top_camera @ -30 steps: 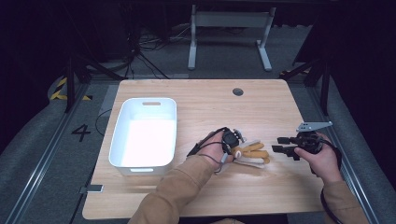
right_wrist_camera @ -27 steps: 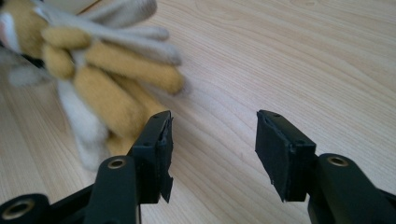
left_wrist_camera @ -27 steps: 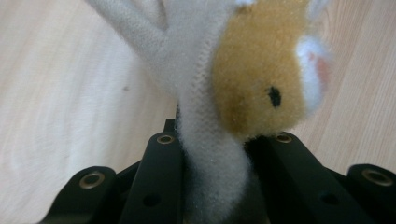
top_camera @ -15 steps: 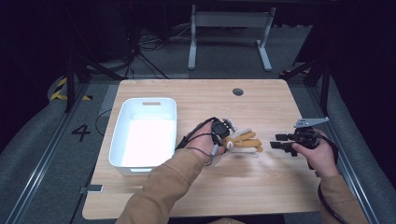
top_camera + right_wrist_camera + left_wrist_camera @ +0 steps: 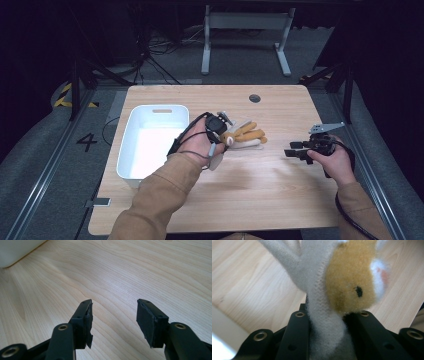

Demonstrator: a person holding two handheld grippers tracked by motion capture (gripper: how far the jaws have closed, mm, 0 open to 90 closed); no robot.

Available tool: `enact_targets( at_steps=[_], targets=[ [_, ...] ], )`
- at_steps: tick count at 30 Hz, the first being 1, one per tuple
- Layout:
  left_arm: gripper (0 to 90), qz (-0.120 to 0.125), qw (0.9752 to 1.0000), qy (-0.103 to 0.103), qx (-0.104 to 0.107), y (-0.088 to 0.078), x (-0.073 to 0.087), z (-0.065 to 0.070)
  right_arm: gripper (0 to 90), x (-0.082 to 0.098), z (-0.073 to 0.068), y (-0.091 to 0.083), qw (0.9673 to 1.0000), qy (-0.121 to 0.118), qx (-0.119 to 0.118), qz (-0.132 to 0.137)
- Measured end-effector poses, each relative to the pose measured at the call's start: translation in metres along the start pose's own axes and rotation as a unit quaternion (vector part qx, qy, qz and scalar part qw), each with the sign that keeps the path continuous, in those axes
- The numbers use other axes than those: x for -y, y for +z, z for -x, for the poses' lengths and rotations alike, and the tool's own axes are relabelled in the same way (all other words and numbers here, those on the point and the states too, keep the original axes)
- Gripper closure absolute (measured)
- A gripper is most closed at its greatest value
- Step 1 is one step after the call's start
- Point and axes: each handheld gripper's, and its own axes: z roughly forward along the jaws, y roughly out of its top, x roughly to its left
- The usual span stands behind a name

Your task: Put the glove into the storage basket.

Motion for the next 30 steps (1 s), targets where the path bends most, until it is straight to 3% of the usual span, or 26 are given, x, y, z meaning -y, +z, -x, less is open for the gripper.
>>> enact_targets(
  at_steps=[12,17,22,30],
  targets=[
    [74.9,0.023,0.9977,-0.056,-0.032,-0.034,0.021,-0.026,47.5,-0.01,0.001,0.01,0.9999,-0.006,-0.007,-0.006],
    [74.7,0.027,0.9949,-0.078,-0.058,-0.051,0.028,-0.04,47.7,-0.011,-0.002,0.011,0.9999,-0.01,-0.002,-0.011],
    [74.7,0.033,0.9925,-0.1,-0.061,-0.059,0.036,-0.053,47.7,-0.008,-0.004,0.01,0.9998,-0.006,0.002,-0.018],
    [74.5,0.035,0.9878,-0.126,-0.085,-0.068,0.043,-0.069,47.5,-0.005,-0.01,0.008,0.9995,-0.014,0.009,-0.026]
  ],
)
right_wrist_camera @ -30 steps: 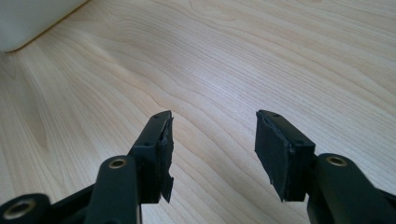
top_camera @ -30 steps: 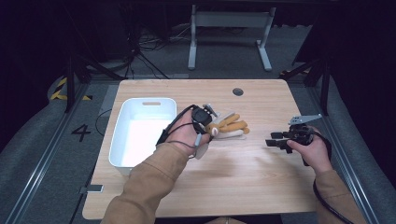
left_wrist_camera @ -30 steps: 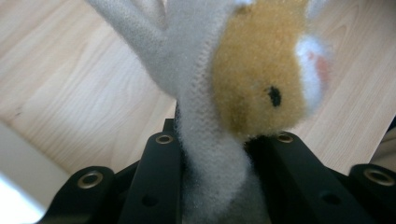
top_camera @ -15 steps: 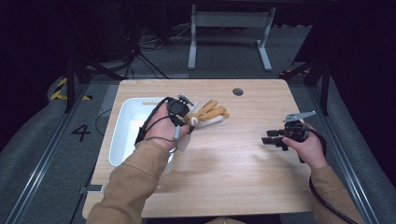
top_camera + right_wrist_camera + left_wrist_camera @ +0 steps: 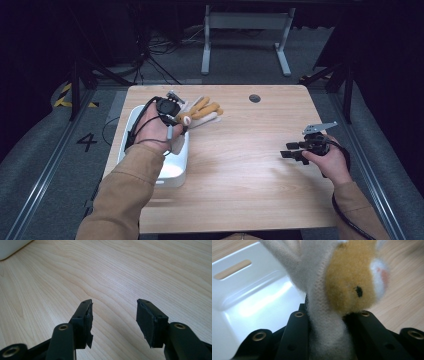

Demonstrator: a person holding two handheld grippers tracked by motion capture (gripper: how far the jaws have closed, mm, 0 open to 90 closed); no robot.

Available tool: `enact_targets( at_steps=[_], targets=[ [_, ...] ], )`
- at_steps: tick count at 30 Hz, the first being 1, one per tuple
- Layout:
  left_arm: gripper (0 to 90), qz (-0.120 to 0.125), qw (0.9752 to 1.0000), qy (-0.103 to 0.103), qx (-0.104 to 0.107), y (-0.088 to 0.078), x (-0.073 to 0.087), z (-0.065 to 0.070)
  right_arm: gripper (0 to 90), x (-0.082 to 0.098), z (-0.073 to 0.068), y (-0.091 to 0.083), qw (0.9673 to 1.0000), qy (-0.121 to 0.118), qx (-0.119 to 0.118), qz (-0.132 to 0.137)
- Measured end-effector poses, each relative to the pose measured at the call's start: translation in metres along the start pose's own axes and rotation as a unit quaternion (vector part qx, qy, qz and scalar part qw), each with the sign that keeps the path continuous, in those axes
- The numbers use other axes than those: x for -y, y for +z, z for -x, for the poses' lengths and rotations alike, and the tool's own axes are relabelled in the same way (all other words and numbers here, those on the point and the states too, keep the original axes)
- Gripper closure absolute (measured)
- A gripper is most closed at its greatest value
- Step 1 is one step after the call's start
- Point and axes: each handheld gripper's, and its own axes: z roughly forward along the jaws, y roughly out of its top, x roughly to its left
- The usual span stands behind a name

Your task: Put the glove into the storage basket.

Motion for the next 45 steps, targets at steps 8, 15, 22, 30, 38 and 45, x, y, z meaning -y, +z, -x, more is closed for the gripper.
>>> enact_targets(
  at_steps=[8,15,22,30,38,45],
  targets=[
    [74.6,0.001,0.9989,-0.045,-0.014,0.001,0.002,-0.019,47.4,0.004,0.001,-0.007,1.0,0.005,0.002,0.001],
    [74.4,-0.017,0.9956,-0.083,-0.04,0.004,0.01,-0.032,47.4,0.007,0.0,-0.014,0.9999,0.009,0.006,0.009],
    [74.1,-0.016,0.9893,-0.138,-0.044,0.008,0.027,-0.048,47.3,0.006,-0.001,-0.017,0.9999,0.007,0.005,0.013],
    [74.0,-0.006,0.9801,-0.194,-0.043,0.013,0.038,-0.06,47.0,0.008,0.0,-0.014,0.9999,0.011,0.005,0.01],
    [73.8,-0.015,0.9722,-0.228,-0.051,0.027,0.049,-0.071,46.6,0.009,0.0,-0.012,0.9999,0.014,0.005,0.006],
    [73.2,-0.036,0.9672,-0.242,-0.068,0.048,0.061,-0.077,46.4,0.009,0.0,-0.012,0.9999,0.014,0.005,0.004]
  ],
)
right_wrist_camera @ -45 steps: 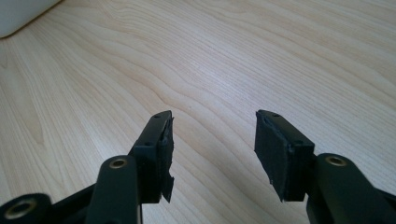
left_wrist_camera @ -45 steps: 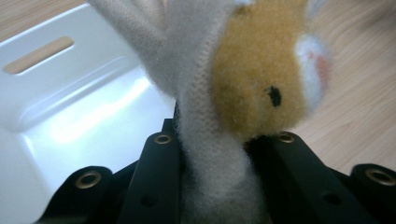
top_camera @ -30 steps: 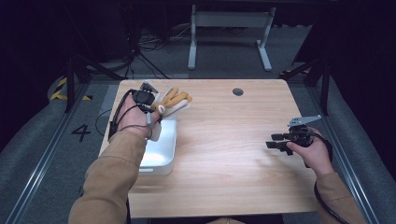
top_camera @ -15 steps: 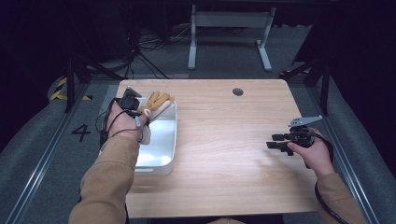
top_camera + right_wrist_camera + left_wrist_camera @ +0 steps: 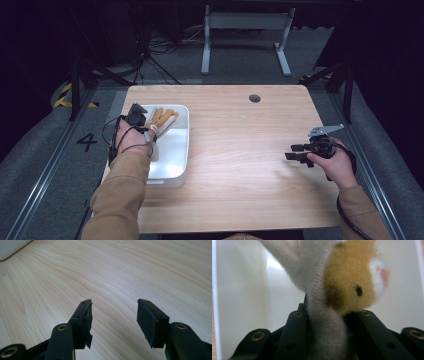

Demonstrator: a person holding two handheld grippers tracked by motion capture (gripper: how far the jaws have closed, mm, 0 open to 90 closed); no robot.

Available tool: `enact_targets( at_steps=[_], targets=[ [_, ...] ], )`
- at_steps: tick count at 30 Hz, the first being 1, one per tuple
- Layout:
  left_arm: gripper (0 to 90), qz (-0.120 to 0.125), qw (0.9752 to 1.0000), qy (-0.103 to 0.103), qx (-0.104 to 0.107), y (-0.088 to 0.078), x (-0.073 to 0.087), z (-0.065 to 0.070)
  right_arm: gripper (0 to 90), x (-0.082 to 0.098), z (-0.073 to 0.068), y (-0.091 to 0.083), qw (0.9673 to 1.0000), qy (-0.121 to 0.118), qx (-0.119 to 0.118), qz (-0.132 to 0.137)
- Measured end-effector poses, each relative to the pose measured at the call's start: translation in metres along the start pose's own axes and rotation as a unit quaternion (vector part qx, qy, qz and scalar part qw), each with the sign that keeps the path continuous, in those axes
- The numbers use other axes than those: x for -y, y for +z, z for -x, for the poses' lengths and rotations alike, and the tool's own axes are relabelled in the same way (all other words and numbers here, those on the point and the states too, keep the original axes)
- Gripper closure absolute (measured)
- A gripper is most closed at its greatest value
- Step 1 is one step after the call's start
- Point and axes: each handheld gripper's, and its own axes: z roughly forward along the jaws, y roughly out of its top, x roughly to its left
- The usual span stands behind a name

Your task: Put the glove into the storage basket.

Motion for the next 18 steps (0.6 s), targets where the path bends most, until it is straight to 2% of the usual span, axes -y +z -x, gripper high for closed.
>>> enact_targets(
  at_steps=[5,9,12,17,18],
  targets=[
    [73.2,-0.009,0.9998,-0.016,0.011,0.015,0.005,-0.003,46.2,0.0,0.0,0.001,1.0,0.0,0.001,-0.003],
    [72.9,-0.011,0.9996,-0.025,0.009,0.021,0.007,-0.003,46.2,0.001,0.001,0.001,1.0,0.003,0.002,-0.004],
    [72.8,-0.013,0.9991,-0.037,0.016,0.025,0.009,-0.003,46.1,0.002,0.002,0.002,1.0,0.003,0.001,-0.005],
    [72.8,-0.019,0.9988,-0.041,0.015,0.03,0.009,-0.003,46.1,0.002,0.002,0.003,1.0,0.003,0.003,-0.007],
    [72.8,-0.022,0.9984,-0.049,0.019,0.032,0.01,-0.004,46.1,0.002,0.002,0.003,1.0,0.003,0.003,-0.006]
  ],
)
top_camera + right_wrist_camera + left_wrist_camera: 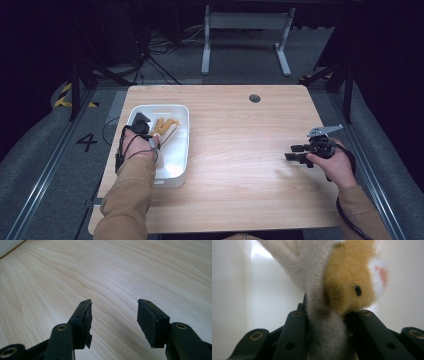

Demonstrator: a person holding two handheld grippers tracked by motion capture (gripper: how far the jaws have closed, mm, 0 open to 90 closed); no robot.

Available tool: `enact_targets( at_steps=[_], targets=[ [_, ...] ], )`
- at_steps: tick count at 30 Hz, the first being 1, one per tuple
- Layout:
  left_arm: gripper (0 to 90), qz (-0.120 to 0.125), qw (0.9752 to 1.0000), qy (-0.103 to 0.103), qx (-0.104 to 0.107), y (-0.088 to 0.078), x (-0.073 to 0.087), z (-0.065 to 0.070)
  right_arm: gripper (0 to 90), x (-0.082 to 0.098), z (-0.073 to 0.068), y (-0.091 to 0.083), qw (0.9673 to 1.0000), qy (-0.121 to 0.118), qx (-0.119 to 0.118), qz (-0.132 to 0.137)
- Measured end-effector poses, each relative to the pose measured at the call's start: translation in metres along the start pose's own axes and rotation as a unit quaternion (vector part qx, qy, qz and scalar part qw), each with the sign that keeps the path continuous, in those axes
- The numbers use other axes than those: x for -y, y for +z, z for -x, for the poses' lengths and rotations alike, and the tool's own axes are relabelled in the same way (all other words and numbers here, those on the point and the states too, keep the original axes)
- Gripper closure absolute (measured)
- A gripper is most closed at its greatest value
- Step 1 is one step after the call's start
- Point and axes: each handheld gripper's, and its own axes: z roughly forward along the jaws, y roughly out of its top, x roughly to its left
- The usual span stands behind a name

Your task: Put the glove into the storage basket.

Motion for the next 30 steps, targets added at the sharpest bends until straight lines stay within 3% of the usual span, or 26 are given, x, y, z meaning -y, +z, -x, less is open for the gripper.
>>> enact_targets(
  at_steps=[21,30],
  targets=[
    [71.8,-0.017,0.9994,-0.029,-0.002,0.014,-0.002,-0.004,45.8,0.001,0.001,0.002,1.0,0.002,-0.002,-0.001],
    [70.2,-0.01,0.9997,-0.02,-0.007,0.019,-0.001,0.001,45.8,0.002,0.003,0.002,1.0,0.004,-0.003,-0.002]
  ],
)
